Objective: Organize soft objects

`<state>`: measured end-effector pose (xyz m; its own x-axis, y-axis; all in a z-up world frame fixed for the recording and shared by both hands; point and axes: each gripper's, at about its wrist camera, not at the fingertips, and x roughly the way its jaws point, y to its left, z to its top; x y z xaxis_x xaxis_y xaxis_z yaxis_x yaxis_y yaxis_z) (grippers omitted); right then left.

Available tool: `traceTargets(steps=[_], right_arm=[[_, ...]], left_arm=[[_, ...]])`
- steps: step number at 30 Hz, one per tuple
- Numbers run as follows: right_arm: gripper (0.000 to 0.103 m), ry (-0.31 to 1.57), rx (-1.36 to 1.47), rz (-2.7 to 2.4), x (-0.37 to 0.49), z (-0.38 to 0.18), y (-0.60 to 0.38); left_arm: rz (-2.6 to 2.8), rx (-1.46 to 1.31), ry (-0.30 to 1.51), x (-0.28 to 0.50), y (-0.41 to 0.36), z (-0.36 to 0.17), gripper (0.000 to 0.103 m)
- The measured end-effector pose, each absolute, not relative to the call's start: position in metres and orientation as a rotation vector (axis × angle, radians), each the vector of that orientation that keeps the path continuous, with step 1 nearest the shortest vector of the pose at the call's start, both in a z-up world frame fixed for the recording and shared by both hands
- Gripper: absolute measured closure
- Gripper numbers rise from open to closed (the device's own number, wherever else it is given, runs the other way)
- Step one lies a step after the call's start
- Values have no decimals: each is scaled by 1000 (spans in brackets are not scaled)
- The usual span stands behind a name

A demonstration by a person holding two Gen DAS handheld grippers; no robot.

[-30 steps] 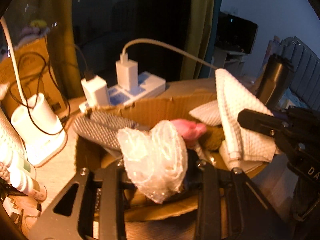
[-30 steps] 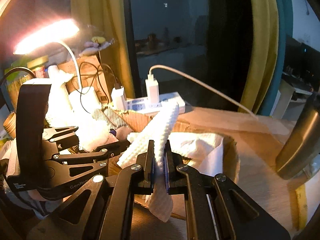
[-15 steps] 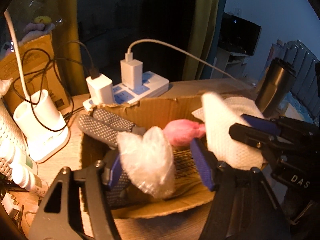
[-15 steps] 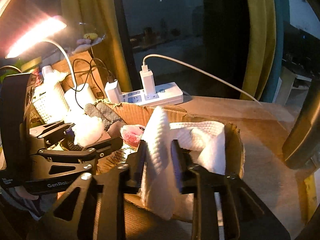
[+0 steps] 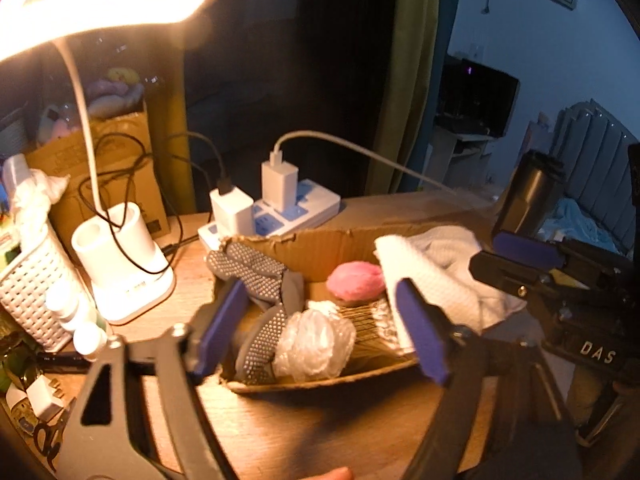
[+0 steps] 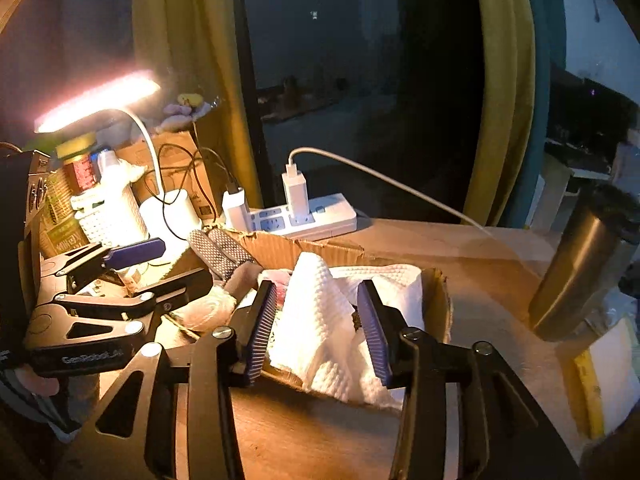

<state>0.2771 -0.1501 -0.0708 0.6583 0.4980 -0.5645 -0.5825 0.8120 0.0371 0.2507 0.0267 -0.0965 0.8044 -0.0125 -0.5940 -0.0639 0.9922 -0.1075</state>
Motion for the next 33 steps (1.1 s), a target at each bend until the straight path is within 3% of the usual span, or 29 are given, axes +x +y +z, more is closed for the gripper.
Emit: traceTargets(steps=[26,30,33], right_arm=[[44,429,-157,561,175,-12,-172],[42,405,-154,552,156,-5,-178],[42,391,-154,544,144,0,-181]], left_arm=[[2,-119,439,143,10,-19,20],[1,-112,413,124,7,-11,11],[-3,-110,398,111,5,-5,10]])
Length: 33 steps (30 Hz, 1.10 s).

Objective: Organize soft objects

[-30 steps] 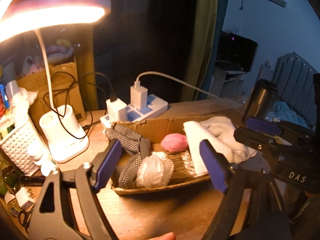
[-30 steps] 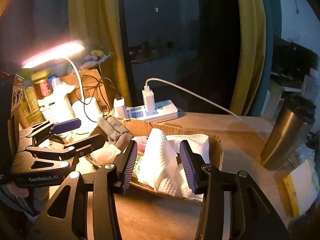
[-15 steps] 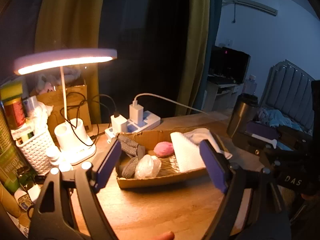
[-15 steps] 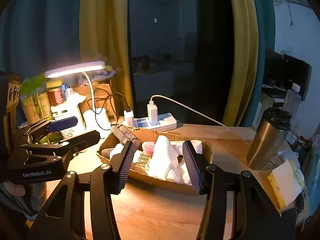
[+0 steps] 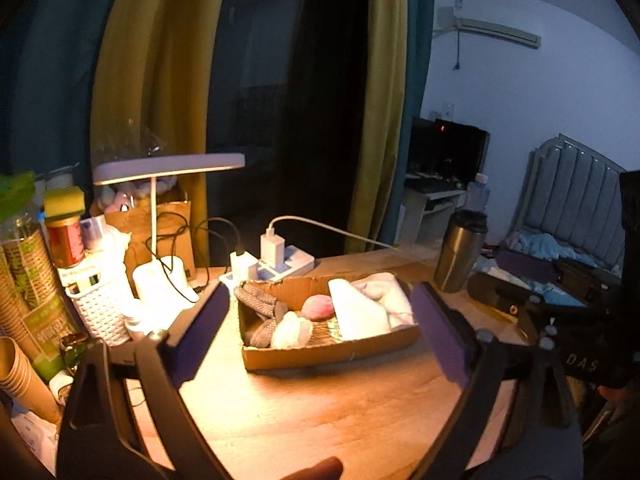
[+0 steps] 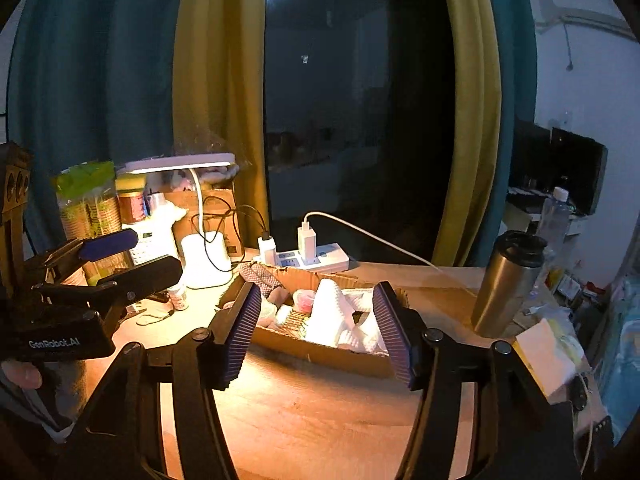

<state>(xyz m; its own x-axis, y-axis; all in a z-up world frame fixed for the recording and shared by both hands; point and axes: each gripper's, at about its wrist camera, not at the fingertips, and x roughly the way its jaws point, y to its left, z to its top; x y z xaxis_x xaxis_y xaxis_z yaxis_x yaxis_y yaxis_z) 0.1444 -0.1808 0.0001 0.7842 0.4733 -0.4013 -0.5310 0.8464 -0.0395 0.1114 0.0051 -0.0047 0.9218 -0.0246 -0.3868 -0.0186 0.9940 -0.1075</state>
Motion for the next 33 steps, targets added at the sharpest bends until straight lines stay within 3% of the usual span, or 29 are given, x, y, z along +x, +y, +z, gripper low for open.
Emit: traceTargets(steps=[11,18,22,33], right_arm=[[40,333,-153,509,96,17,-194],[29,293,-134,462,68,33,-204],[18,271,-122,422,51,46,-214],[16,202,-94,368,9,71,-237]], left_arm=[[-5,-82,340,66,-7,17,9],[30,-74,320,43,-13,31,9],[74,-43,295,26,-21,44,9],[92,-17,225,-10,-30,70,9]])
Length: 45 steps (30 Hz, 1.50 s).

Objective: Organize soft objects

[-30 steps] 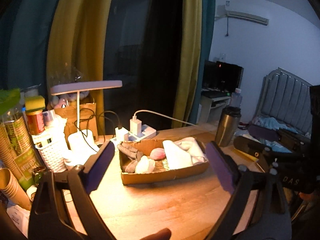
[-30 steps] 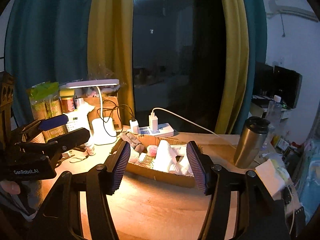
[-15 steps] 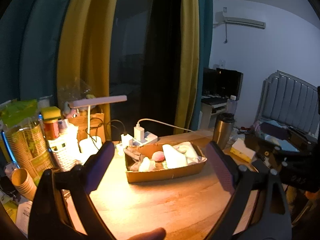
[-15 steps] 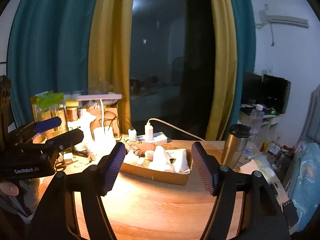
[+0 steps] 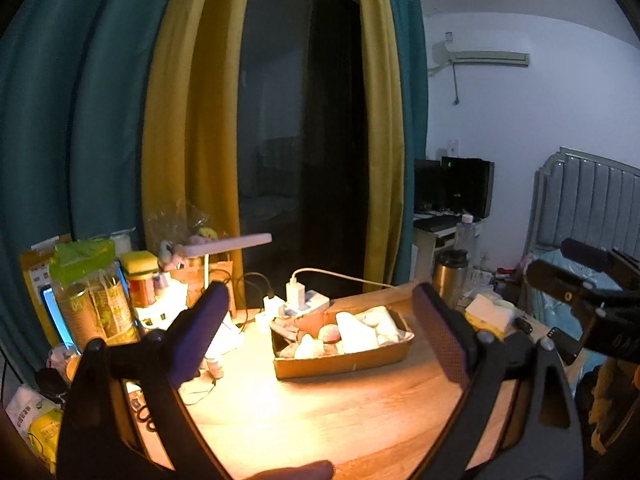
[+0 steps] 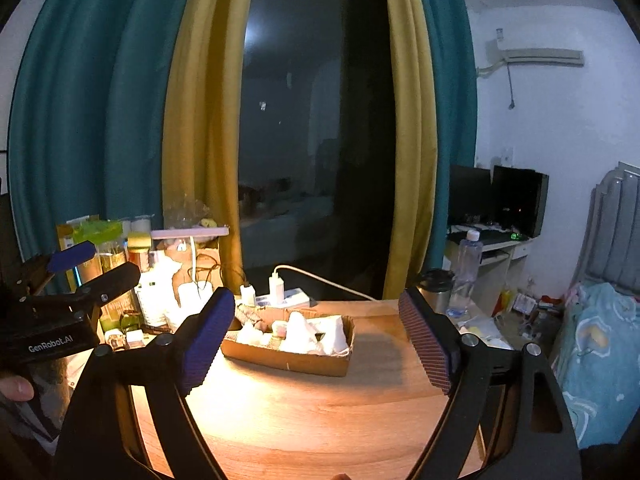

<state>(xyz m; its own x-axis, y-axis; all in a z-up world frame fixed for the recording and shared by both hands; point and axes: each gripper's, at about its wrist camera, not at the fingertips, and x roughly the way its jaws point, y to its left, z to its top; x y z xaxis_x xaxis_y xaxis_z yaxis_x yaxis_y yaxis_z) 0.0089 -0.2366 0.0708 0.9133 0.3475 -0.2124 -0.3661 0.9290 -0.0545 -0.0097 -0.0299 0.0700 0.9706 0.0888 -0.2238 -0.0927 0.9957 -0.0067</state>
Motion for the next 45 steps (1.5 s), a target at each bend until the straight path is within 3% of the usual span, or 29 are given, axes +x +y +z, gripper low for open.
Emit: traceTargets(steps=[45], right_arm=[[16,182,-81,351,3,74,-246]], left_arm=[[79,5,215,-11,-40,79,9]])
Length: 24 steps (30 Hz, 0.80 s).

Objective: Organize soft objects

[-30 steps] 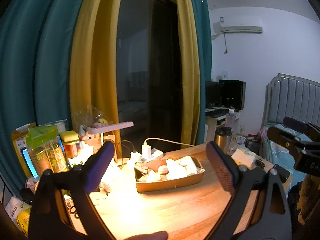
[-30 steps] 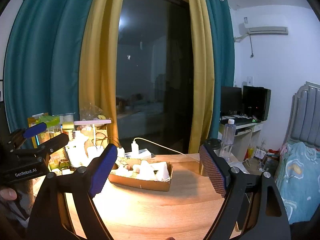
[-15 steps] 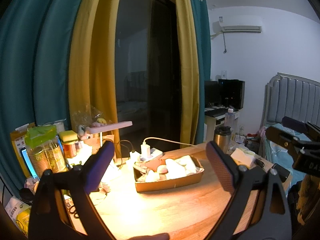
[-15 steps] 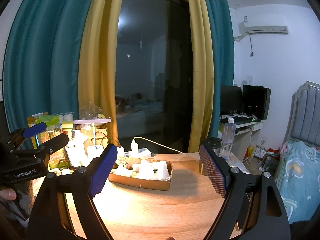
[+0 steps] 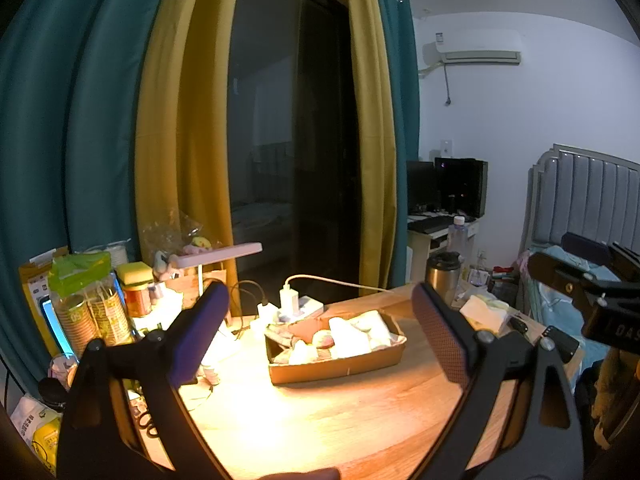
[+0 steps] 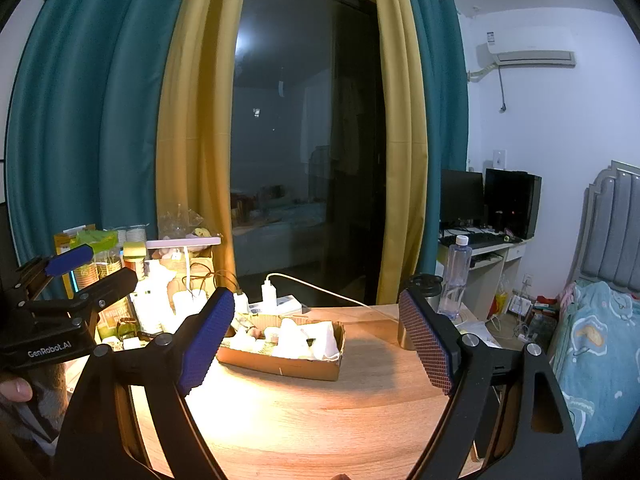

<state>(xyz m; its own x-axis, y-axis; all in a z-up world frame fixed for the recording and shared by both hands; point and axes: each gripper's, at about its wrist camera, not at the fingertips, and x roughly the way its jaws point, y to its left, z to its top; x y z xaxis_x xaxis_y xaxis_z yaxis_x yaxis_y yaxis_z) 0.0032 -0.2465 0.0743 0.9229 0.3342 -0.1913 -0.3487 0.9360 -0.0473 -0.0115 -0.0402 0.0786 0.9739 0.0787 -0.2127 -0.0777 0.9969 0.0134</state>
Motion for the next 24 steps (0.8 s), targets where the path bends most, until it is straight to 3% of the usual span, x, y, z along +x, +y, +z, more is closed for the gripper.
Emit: traceTargets(steps=[24], right_arm=[[16,194,-89,358,1,68,-244]], left_arm=[[65,10,214,-12,-45,74,9]])
